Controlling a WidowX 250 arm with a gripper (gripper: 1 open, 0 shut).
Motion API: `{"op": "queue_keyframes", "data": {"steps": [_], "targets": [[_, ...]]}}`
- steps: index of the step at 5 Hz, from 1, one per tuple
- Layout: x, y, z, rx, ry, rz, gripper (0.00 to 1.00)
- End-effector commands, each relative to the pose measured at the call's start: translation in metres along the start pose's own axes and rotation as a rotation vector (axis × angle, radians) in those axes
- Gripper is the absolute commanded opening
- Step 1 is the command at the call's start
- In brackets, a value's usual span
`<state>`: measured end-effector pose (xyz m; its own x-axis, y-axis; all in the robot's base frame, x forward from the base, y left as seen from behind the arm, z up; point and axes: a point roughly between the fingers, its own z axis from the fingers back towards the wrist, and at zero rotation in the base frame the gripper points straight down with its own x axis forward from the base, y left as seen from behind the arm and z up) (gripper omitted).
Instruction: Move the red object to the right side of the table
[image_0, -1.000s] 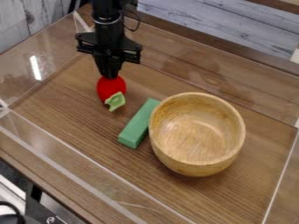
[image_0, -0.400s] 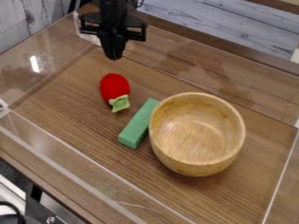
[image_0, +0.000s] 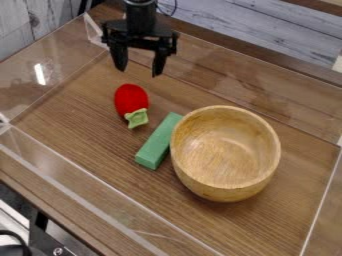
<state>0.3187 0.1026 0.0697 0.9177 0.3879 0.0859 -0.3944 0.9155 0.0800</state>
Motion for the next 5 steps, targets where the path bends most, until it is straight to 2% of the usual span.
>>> {"op": "queue_keyframes", "data": {"steps": [1,2,3,4,5], "targets": [[0.006,0.008,0.004,0.015,-0.027,0.005,1.0],[-0.002,0.017,-0.011,0.034,0.001,0.05,1.0],[-0.006,0.024,-0.016,0.04,0.011,0.093,0.0],[-0.01,0.03,-0.016,0.041,0.015,0.137,0.0],[-0.008,0.011,0.011,0.015,-0.032,0.1,0.0]]}}
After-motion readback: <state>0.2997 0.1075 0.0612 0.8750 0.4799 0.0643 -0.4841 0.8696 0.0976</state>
